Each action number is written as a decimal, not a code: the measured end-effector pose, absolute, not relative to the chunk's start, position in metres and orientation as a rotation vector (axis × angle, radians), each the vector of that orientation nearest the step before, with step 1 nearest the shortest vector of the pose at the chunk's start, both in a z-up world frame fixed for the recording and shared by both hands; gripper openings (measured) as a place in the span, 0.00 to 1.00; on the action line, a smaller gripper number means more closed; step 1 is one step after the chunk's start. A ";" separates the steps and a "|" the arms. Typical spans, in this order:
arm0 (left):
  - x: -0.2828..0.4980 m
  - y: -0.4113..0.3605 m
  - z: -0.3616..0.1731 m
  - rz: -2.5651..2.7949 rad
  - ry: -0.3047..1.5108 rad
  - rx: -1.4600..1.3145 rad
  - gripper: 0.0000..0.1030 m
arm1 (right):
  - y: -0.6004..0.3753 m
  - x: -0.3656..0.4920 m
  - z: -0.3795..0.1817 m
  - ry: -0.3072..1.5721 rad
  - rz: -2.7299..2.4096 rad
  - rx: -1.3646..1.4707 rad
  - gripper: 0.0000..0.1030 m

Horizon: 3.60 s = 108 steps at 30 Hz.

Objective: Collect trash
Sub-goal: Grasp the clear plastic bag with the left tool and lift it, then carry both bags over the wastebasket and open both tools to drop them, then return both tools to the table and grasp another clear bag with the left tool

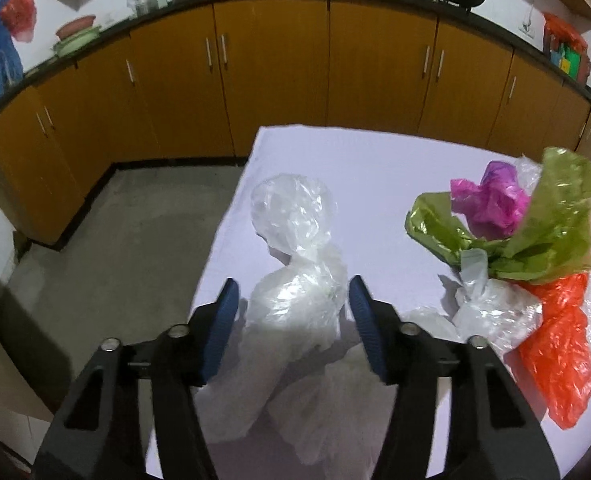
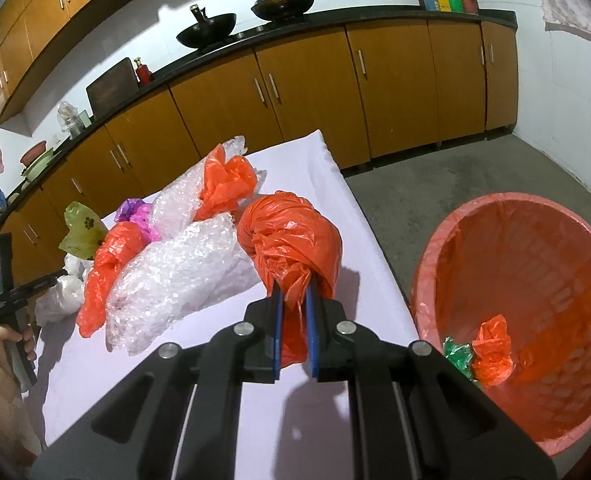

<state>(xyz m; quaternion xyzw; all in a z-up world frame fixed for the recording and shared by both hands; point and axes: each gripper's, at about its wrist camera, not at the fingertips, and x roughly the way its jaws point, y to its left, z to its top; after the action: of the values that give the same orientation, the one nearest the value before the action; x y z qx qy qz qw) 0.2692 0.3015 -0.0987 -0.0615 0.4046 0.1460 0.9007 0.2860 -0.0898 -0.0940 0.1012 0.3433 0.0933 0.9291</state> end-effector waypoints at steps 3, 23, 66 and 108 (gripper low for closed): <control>0.270 0.302 -0.104 0.290 0.849 -0.145 0.42 | -0.091 0.287 -0.096 0.709 0.191 0.208 0.11; 0.210 0.233 0.003 0.175 0.544 -0.119 0.35 | -0.112 0.253 -0.064 0.623 0.209 0.244 0.11; 0.207 -0.151 -0.043 -0.607 0.647 -0.029 0.35 | -0.286 0.175 -0.058 0.485 -0.203 0.330 0.11; 0.204 -0.066 -0.048 -0.407 0.642 -0.085 0.67 | -0.245 0.190 -0.058 0.502 -0.122 0.289 0.58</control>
<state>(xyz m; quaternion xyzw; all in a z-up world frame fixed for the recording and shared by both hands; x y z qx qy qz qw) 0.2042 -0.0656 -0.0485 -0.0416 0.3135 -0.1985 0.9277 0.1899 -0.2448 -0.0579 0.1422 0.2475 -0.0601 0.9565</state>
